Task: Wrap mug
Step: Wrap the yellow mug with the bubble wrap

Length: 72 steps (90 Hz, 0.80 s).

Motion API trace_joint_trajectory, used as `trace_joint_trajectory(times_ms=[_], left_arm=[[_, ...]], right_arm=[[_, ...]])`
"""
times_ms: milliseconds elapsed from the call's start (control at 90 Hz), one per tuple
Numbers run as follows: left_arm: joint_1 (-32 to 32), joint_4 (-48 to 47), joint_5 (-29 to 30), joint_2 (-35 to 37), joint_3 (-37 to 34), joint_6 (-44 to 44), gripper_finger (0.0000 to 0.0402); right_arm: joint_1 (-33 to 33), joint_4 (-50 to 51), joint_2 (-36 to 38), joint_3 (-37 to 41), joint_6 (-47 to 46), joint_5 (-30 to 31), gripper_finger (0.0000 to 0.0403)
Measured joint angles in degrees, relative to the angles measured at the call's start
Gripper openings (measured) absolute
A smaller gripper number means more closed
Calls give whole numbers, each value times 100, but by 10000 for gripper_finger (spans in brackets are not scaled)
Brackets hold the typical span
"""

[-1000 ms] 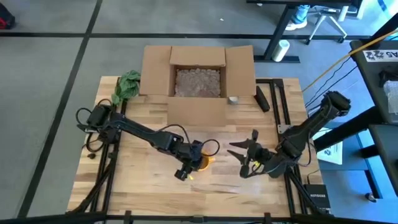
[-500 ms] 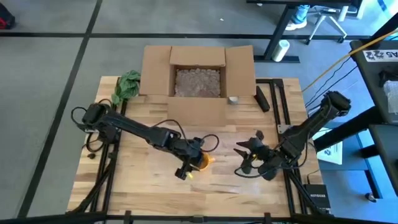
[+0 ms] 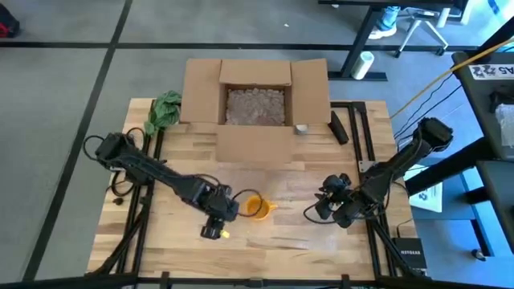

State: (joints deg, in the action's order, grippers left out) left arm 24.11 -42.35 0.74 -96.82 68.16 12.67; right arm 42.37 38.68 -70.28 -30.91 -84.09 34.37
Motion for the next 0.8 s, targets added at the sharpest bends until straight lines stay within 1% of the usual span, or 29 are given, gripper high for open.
trace_joint_trajectory(times_ms=[122,189,311,433,511,600,733,800], left_arm=[[73,200,12,-4,-633,554,177],[82,447,18,-4,-963,793,177],[88,1133,-71,-4,-1397,915,177],[90,1843,-115,-4,-1565,802,177],[90,2190,-116,-4,-1602,720,177],[88,2298,-117,-4,-1620,681,177],[88,2290,-118,-4,-1622,681,177],[88,2282,-117,-7,-1622,681,177]], right_arm=[[0,608,0,24,-445,-417,122],[4,707,2,26,-566,-597,122],[4,669,32,24,-577,-815,122],[4,645,36,50,-592,-1157,122],[4,473,42,215,-661,-1427,122],[4,-92,42,544,-734,-1707,122],[4,-1126,74,995,-829,-1408,122],[4,-1290,72,1053,-894,-1264,121]])
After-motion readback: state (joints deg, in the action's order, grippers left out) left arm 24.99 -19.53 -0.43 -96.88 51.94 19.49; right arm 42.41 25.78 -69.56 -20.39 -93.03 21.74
